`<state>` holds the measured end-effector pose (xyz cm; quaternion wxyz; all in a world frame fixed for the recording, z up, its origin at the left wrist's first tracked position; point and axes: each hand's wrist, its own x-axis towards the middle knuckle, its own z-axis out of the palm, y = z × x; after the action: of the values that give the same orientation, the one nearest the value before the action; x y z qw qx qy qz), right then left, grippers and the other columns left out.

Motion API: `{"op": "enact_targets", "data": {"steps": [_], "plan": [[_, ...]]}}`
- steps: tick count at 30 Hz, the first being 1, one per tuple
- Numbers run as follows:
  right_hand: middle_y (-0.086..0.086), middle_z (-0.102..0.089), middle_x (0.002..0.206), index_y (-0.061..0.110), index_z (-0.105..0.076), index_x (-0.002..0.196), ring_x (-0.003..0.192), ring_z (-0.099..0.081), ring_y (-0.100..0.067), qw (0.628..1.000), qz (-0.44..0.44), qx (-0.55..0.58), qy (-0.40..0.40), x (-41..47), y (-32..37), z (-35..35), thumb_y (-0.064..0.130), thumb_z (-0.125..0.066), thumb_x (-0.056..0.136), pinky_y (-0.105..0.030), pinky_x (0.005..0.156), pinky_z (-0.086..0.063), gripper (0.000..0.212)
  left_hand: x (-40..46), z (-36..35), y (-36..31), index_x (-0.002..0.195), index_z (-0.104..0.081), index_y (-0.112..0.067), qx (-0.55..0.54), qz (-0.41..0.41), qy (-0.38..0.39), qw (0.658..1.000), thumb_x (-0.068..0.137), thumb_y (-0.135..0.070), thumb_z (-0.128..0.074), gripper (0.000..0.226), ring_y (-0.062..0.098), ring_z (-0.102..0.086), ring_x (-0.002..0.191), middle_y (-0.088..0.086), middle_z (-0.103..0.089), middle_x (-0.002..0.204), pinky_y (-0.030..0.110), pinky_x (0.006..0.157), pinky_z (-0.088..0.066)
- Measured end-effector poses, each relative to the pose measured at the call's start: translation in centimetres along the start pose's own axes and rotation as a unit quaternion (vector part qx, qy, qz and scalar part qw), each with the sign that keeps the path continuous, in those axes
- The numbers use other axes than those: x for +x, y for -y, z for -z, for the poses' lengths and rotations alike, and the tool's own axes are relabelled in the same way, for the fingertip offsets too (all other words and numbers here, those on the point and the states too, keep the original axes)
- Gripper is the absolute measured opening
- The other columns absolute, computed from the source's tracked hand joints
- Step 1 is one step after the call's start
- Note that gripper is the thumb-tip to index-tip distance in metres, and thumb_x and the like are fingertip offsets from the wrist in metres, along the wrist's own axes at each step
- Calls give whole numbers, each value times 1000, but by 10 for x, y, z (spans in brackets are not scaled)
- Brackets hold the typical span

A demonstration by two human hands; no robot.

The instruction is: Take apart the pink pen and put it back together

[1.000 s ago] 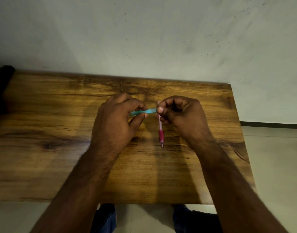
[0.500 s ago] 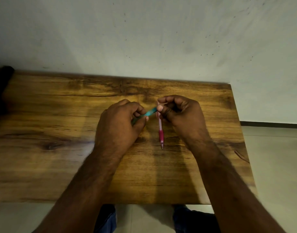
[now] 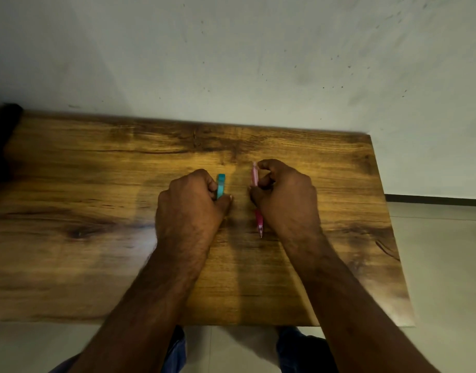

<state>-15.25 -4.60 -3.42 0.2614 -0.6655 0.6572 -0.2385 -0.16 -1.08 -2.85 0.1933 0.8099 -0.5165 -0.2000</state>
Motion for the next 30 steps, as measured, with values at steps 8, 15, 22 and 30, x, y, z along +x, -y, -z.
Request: {"op": "enact_targets", "data": {"steps": [8,15,22,30], "plan": [[0,-72,79,10,-75,110,60,-66,-6,896,-217,387,27,7,3,14,5,-75,88,-24,55,-55,22,0,1,-2,88,-66,-31,-12,15,10,1000,76,-50,-87,32,19,-69,87,-5,-73,90,34,75,-56],[-2,-67,79,17,-73,85,81,-66,-19,691,-255,675,47,10,8,26,17,-57,97,-41,92,-55,20,0,4,-2,85,-64,-34,-30,36,18,999,73,-47,-90,31,19,-70,88,-8,-73,89,37,79,-59],[-5,-52,72,15,-56,82,64,-54,-21,518,-181,834,65,12,8,25,25,-37,99,-43,88,-53,28,-2,11,-2,88,-69,-33,-60,15,-24,998,78,-47,-85,23,13,-70,84,-12,-72,87,38,74,-61],[-1,-33,61,15,-45,67,57,-31,-18,472,-152,867,41,12,2,26,56,-41,92,-34,66,-41,48,-4,12,-6,86,-70,-34,-84,-12,-39,996,80,-44,-84,18,8,-68,78,-17,-68,79,37,72,-61]]}}
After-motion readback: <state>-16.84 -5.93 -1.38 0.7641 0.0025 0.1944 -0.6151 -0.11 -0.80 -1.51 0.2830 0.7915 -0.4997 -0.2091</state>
